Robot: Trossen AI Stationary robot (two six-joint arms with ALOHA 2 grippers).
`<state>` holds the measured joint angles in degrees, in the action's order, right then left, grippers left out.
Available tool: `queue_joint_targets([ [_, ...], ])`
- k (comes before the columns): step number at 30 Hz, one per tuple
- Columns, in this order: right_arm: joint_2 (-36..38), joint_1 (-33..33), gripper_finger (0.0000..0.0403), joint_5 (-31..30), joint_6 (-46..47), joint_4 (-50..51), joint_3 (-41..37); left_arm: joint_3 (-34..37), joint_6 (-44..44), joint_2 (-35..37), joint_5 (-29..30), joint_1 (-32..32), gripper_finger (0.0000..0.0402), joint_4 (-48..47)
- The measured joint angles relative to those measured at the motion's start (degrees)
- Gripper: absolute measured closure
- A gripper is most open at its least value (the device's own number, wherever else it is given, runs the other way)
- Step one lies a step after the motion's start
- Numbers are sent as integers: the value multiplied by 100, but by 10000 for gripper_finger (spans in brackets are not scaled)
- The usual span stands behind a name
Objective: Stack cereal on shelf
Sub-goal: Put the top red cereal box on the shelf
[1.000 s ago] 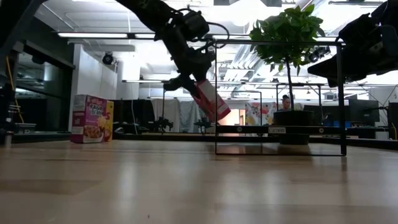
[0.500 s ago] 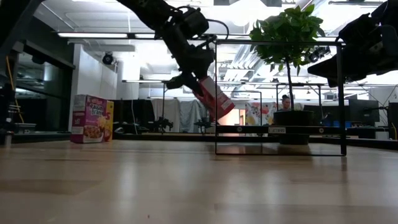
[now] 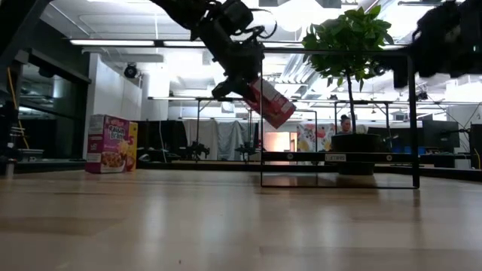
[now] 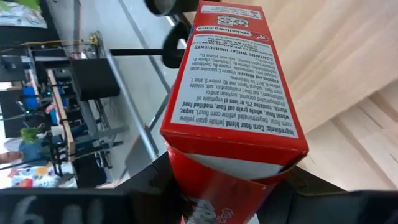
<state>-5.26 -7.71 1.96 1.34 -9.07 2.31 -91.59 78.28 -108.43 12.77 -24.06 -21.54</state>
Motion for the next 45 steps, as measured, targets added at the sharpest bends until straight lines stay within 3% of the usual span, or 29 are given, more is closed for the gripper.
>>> queue_joint_targets([
  [2, 2, 0, 402, 1, -28, -610, 0, -27, 21, 0, -114, -90, 268, -92],
  [7, 4, -2, 402, -2, -543, -1230, 0, -152, -114, 0, -1109, -460, 268, -670],
  [11, -7, -2, 402, -75, -758, -1147, 0, -517, -272, -4, -649, -465, 268, -756],
  [19, -7, -2, 402, -92, -381, -969, 0, -1608, -840, -450, -599, -5, 268, -2333],
  [23, -7, -2, 402, -92, -373, -895, 0, -1785, -614, -862, 258, 182, 269, -2458],
  [26, -7, -2, 402, -90, -373, -871, 2, -1998, -569, -1086, 547, 253, 269, -2588],
  [34, -9, -2, 402, -90, -372, -677, 9, -2215, -360, -1089, 549, 280, 269, -3240],
  [45, -9, -2, 402, -90, -371, -530, 9, -2086, 57, -1097, 379, 312, 269, -3089],
])
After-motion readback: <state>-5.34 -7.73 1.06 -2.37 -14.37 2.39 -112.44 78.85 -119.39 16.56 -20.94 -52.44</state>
